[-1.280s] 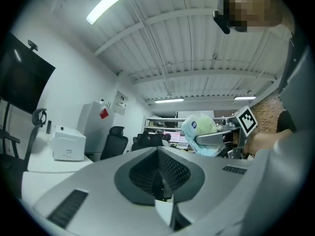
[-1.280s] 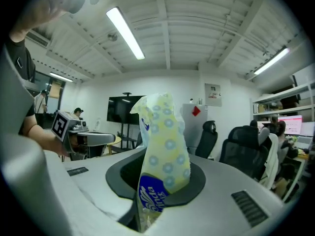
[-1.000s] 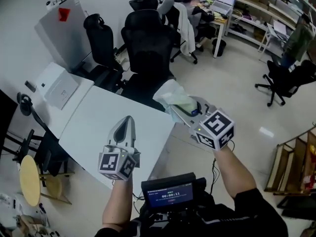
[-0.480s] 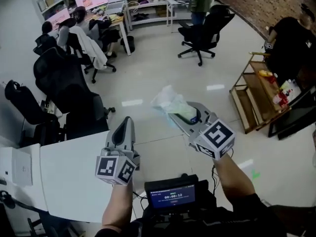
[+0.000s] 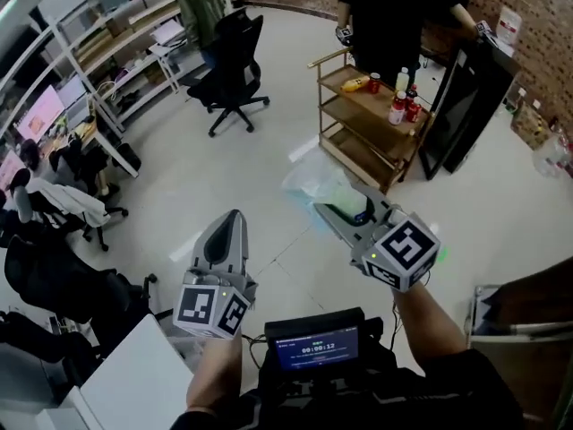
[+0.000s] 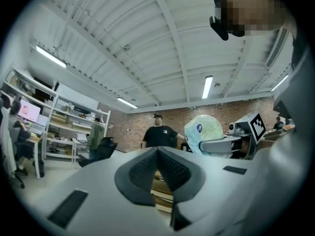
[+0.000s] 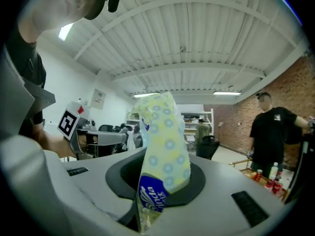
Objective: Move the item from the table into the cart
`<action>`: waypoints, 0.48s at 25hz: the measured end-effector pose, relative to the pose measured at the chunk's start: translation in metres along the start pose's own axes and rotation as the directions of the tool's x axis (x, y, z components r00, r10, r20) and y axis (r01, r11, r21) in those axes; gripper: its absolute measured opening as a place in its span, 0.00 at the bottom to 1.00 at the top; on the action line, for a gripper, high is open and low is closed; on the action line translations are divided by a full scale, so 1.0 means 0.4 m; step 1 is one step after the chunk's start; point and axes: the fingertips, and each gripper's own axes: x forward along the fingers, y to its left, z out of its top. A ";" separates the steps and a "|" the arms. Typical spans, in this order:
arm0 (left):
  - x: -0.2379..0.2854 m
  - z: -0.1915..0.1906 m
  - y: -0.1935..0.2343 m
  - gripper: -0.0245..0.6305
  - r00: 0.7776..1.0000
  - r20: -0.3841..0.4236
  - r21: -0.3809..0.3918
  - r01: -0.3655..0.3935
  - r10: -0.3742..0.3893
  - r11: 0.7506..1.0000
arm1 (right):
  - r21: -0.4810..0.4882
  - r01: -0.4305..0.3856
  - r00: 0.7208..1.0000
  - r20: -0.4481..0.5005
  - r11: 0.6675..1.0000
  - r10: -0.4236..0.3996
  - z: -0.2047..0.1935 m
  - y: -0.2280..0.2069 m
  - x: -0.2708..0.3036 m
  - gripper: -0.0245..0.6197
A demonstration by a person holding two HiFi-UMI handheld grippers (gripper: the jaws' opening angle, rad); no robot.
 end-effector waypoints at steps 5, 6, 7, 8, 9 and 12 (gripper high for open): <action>0.302 -0.010 -0.315 0.04 0.960 -0.043 -0.008 0.278 -0.278 0.961 | 0.048 0.264 0.964 0.006 0.963 -0.264 -0.032 -0.286 -0.300 0.12; 0.363 -0.014 -0.373 0.04 0.943 -0.047 -0.011 0.329 -0.329 0.944 | 0.066 0.317 0.948 0.014 0.946 -0.318 -0.041 -0.345 -0.351 0.12; 0.421 -0.025 -0.428 0.04 0.924 -0.050 -0.015 0.379 -0.379 0.925 | 0.082 0.369 0.929 0.014 0.926 -0.371 -0.057 -0.400 -0.401 0.12; 0.473 -0.042 -0.482 0.04 0.902 -0.053 -0.020 0.428 -0.428 0.904 | 0.093 0.422 0.906 0.005 0.902 -0.424 -0.078 -0.447 -0.453 0.12; 0.519 -0.063 -0.538 0.04 0.876 -0.056 -0.026 0.479 -0.479 0.878 | 0.099 0.478 0.877 -0.010 0.873 -0.480 -0.102 -0.486 -0.510 0.12; 0.617 -0.121 -0.728 0.04 0.778 -0.048 -0.048 0.625 -0.627 0.779 | 0.072 0.642 0.767 -0.046 0.764 -0.640 -0.150 -0.559 -0.716 0.12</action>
